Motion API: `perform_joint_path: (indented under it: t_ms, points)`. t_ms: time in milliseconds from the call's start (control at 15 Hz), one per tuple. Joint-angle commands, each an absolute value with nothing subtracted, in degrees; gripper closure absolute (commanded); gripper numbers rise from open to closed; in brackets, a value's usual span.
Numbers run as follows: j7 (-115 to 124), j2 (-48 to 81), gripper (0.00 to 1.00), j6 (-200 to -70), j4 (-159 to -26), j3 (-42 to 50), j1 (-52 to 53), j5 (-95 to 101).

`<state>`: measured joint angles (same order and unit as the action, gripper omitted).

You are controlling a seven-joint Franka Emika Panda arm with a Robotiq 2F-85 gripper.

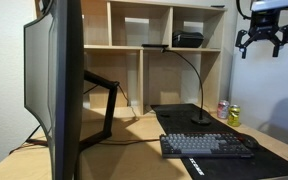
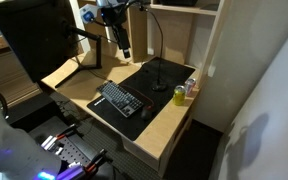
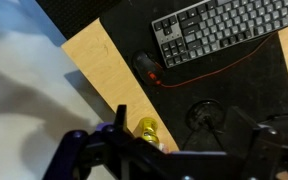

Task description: Move the pink can backward

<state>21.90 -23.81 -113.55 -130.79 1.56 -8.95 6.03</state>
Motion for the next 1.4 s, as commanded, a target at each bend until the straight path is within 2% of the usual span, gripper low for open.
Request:
perform_joint_path:
  t_ms: [0, 400, 867, 1133, 1200, 1333]
  points:
    - [19.4, -17.9, 0.00, -114.6, -128.8, 3.6, -9.6, 5.1]
    - [28.5, -13.7, 0.00, -114.3, -128.5, 6.2, -9.7, -7.5]
    - [25.1, -16.3, 0.00, -115.6, -128.5, 5.8, -10.1, -1.8]
    - [35.7, -18.9, 0.00, -119.2, -130.0, 5.4, -11.4, -4.0]
    - [36.0, -7.2, 0.00, -121.8, -120.1, 7.0, -12.7, -3.1]
    - [42.3, -4.4, 0.00, -121.6, -115.1, 7.2, -13.1, -3.2]
